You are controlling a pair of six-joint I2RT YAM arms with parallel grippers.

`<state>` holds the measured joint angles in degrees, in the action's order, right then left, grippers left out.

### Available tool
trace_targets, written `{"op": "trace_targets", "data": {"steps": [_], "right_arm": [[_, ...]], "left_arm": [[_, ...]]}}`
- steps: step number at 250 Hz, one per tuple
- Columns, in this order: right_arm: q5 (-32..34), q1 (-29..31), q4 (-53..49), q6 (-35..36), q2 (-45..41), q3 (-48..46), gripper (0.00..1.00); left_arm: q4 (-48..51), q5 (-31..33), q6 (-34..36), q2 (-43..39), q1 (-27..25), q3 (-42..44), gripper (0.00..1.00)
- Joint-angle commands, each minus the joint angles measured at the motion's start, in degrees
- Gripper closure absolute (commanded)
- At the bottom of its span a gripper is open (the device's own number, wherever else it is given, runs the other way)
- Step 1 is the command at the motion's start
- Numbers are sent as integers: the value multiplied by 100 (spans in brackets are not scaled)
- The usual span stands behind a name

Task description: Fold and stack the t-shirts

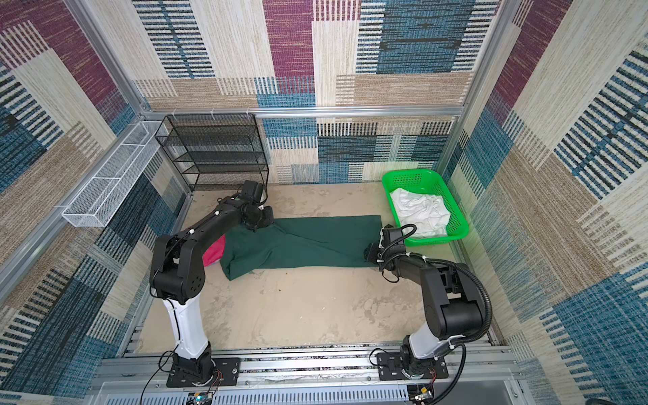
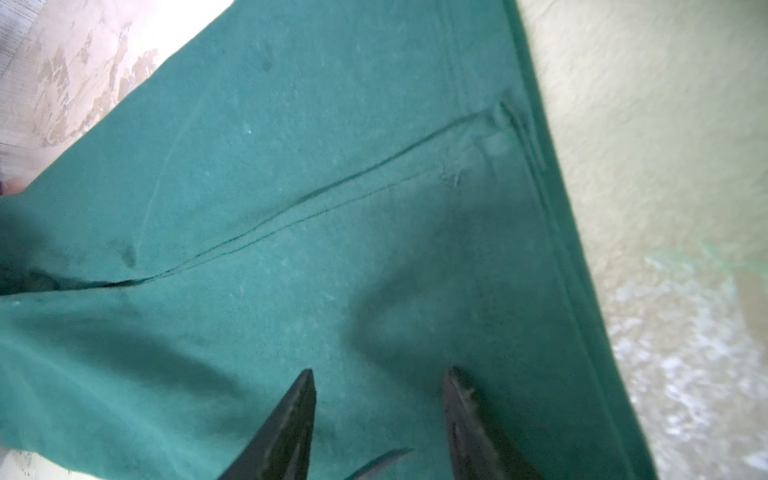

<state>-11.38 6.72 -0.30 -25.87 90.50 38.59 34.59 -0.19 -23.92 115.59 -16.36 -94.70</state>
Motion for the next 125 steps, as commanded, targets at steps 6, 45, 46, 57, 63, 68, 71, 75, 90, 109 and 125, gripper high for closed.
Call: {"op": "trace_targets", "data": {"steps": [6,45,46,57,63,68,71,75,90,109,125], "right_arm": [[-5,5,-875,-33,59,-117,48],[-21,5,-858,-17,77,-152,48],[-22,5,-858,-16,75,-151,48],[-27,5,-850,-7,91,-150,48],[-31,5,-841,-6,98,-150,48],[-41,5,-828,-7,105,-152,48],[-47,5,-820,-6,101,-157,48],[-61,5,-815,-6,114,-154,48],[-88,5,-783,-7,136,-154,48],[-108,5,-765,-7,165,-167,48],[-136,5,-743,-20,174,-191,48]], "left_arm": [[270,109,507,29,-3,-74,60],[-889,609,728,-1112,102,1387,51],[-917,617,729,-1141,118,1429,50],[-1103,664,748,-1407,255,1771,48],[-1129,648,741,-1493,361,1886,48],[-1109,626,731,-1535,456,1937,48],[-1090,599,723,-1551,517,1957,48],[-1053,564,723,-1557,598,1968,49],[-887,488,748,-1516,842,1909,50],[-771,501,766,-1404,988,1748,51],[-607,580,764,-1211,1038,1523,52]]}}
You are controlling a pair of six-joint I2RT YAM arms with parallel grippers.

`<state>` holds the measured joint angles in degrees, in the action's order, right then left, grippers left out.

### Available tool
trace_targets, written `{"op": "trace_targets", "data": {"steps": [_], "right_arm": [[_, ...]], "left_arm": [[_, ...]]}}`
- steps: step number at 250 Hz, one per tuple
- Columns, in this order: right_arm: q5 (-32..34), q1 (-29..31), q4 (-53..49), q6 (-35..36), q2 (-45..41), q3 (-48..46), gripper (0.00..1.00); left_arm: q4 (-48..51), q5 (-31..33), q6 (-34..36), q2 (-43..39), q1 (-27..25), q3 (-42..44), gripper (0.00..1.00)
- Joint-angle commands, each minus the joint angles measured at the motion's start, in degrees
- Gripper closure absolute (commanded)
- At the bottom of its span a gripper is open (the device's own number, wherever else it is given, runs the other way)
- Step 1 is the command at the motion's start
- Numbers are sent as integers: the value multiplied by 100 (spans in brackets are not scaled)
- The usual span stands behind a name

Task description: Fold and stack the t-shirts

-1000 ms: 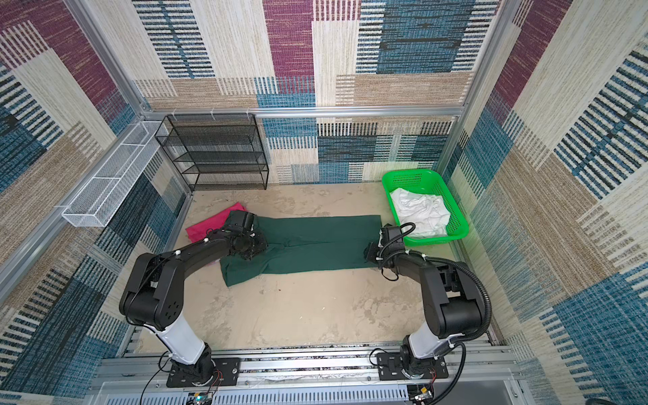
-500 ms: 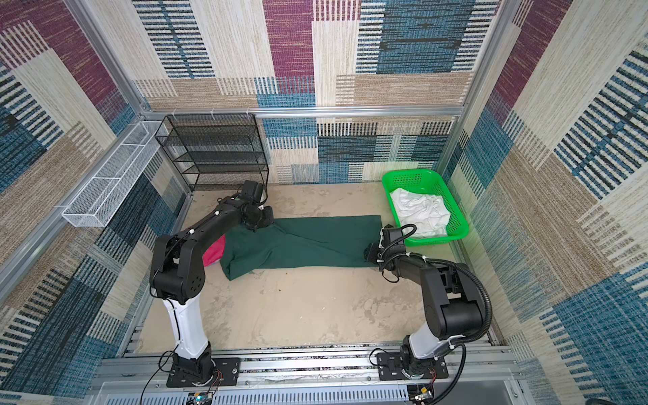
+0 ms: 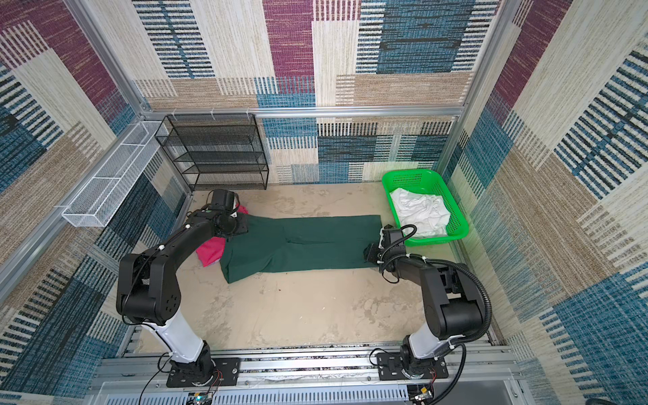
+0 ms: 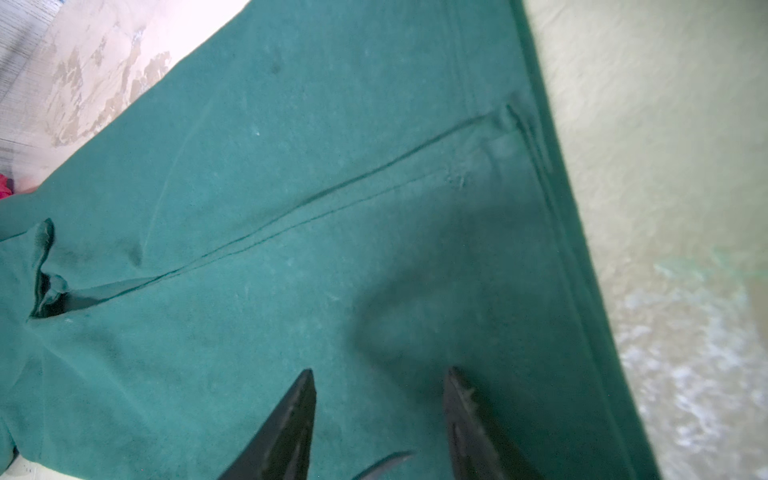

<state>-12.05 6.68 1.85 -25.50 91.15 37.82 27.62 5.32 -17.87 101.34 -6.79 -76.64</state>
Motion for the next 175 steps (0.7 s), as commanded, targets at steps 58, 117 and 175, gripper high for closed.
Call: {"op": "trace_targets", "data": {"steps": [58,117,175], "right_arm": [[-62,9,-957,-32,69,-171,48],[-61,9,-956,-37,87,-152,48],[-51,9,-984,-9,67,-170,48]], "left_arm": [[305,251,236,690,151,-726,55],[410,163,275,1030,213,-993,60],[433,105,287,1245,230,-1125,68]]}}
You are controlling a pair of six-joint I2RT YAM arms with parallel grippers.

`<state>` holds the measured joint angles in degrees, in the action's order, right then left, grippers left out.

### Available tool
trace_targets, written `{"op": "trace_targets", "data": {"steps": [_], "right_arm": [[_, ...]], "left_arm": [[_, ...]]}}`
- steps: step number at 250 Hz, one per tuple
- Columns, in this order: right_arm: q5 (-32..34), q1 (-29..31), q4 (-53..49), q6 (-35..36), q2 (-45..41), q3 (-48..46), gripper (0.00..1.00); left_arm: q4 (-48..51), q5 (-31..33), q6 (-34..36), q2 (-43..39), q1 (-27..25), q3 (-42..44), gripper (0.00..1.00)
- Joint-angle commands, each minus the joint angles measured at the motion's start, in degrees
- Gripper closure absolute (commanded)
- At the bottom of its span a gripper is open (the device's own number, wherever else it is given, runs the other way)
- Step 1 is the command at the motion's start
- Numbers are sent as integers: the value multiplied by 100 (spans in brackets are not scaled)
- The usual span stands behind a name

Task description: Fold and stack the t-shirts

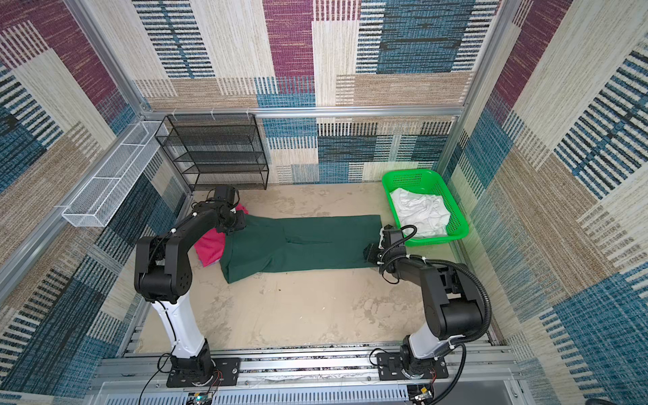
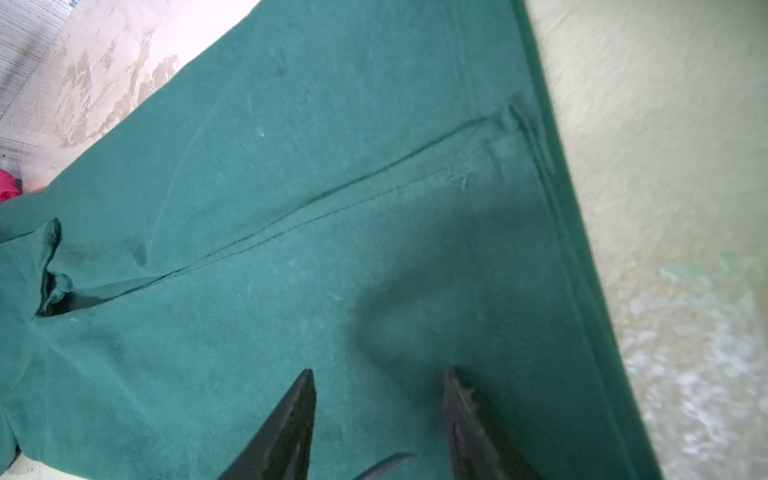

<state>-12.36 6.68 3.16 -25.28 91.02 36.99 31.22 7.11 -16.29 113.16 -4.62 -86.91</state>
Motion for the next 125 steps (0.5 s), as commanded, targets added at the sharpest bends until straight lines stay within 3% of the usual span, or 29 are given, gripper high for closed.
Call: {"op": "trace_targets", "data": {"steps": [1,51,125], "right_arm": [[-25,9,-1111,-30,81,-87,48],[-31,9,-1105,-21,82,-127,48],[-27,10,-1094,5,96,-140,48]], "left_arm": [[74,-72,128,64,14,-102,68],[186,-52,171,208,13,-267,72],[252,-30,197,159,23,-287,95]]}}
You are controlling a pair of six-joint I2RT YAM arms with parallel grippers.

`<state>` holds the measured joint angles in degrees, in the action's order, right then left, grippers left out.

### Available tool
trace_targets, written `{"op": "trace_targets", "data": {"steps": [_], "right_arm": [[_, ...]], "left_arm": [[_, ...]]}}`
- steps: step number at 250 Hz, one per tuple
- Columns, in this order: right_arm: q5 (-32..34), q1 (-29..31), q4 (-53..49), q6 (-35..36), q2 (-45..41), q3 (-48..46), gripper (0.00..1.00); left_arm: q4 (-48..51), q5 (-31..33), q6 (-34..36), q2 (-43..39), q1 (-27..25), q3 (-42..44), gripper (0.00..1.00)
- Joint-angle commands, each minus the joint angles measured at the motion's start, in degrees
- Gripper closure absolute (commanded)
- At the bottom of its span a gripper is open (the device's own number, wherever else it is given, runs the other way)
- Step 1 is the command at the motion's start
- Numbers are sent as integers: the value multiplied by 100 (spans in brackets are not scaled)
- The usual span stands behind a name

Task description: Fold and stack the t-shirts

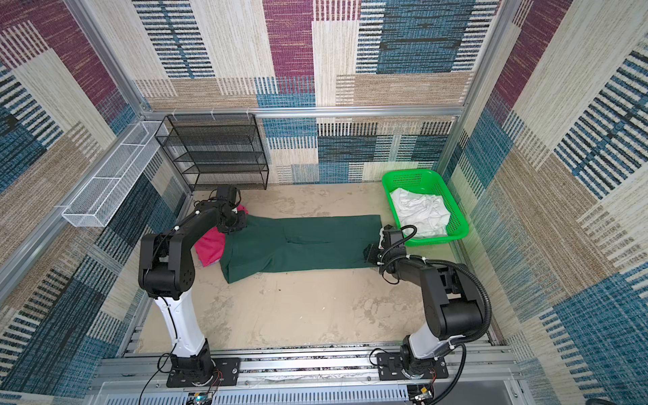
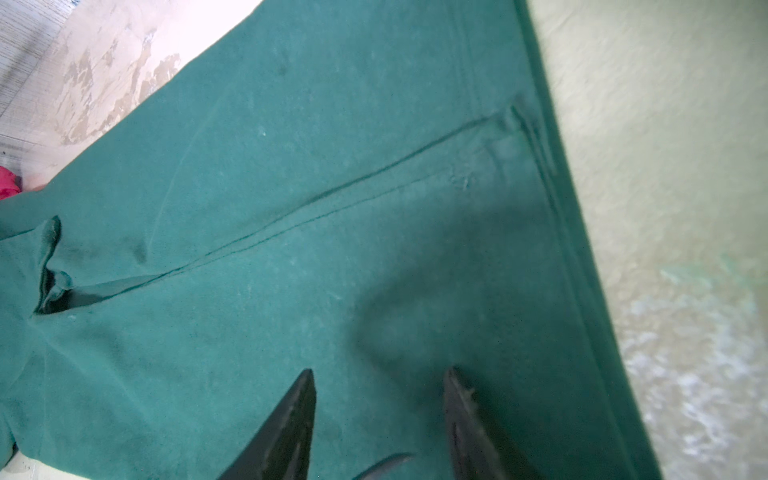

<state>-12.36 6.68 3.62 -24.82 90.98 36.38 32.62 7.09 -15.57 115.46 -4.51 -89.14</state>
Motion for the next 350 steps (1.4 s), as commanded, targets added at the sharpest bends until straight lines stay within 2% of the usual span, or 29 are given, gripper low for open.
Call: {"op": "trace_targets", "data": {"steps": [1,15,99,182,231,327,350], "right_arm": [[-24,10,-1137,-41,98,-83,48],[-37,9,-1134,-42,117,-70,48],[-96,9,-1112,-50,175,-36,48],[-49,9,-1179,-76,148,-70,48],[-56,9,-1170,-74,145,-70,48],[-47,9,-1203,-86,88,-135,48],[-48,9,-1231,-109,60,-158,48]], "left_arm": [[112,-30,125,-73,12,-61,96],[140,-17,118,-135,11,-62,100],[150,143,81,-537,10,31,100],[368,38,-5,-544,9,-332,100],[167,-78,13,-624,4,-338,100],[855,-147,339,401,3,-1793,100],[1548,-54,344,800,3,-2469,78]]}}
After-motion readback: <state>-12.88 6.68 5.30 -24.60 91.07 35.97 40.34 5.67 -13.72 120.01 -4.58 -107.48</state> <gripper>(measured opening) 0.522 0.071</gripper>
